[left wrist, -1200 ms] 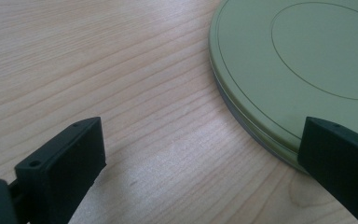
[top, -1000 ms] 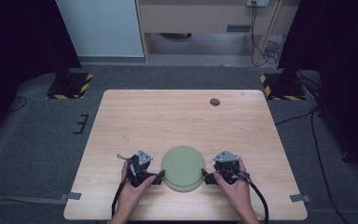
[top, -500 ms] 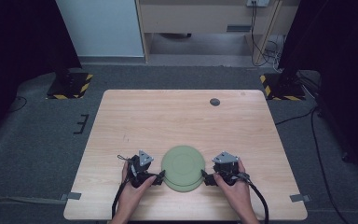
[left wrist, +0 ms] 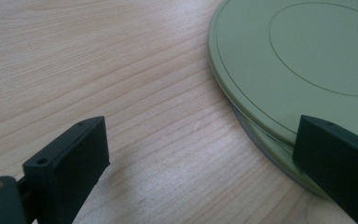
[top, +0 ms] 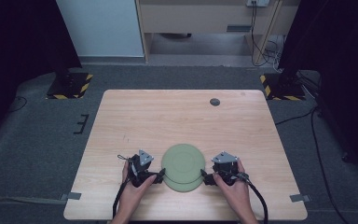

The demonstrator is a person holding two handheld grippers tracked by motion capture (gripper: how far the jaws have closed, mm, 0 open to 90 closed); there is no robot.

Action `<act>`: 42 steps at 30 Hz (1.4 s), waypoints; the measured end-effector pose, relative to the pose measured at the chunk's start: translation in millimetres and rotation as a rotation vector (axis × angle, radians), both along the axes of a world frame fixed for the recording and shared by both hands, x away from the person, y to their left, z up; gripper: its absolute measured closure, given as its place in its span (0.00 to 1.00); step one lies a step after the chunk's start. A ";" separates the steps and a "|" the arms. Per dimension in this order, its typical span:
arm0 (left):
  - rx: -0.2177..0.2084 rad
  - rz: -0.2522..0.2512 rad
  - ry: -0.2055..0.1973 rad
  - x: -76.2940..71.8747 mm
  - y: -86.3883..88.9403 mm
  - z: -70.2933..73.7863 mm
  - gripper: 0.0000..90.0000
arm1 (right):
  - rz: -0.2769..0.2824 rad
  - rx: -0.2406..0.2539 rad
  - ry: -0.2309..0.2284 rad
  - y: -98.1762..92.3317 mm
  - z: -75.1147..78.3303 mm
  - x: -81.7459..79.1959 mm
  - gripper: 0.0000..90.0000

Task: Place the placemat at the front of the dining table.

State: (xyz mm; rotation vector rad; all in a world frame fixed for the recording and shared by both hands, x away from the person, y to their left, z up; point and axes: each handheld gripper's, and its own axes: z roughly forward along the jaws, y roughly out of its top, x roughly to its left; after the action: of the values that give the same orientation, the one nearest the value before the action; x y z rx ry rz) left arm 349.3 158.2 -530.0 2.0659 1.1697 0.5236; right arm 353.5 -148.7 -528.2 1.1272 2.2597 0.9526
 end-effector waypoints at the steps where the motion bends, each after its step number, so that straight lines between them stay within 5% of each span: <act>1: 0.004 0.003 -0.001 0.1 -0.4 0.1 0.03 | 0.003 -0.001 0.001 0.7 0.4 -1.1 0.06; 42: -0.003 0.027 -0.007 4.9 -4.6 -1.1 0.01 | -0.004 0.007 0.010 2.9 -0.8 2.3 0.03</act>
State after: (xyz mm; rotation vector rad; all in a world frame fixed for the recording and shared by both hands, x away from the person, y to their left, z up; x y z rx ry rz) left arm 354.3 153.5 -531.1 2.0467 1.1952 0.5416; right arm 355.8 -145.8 -529.0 1.1407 2.2631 0.9558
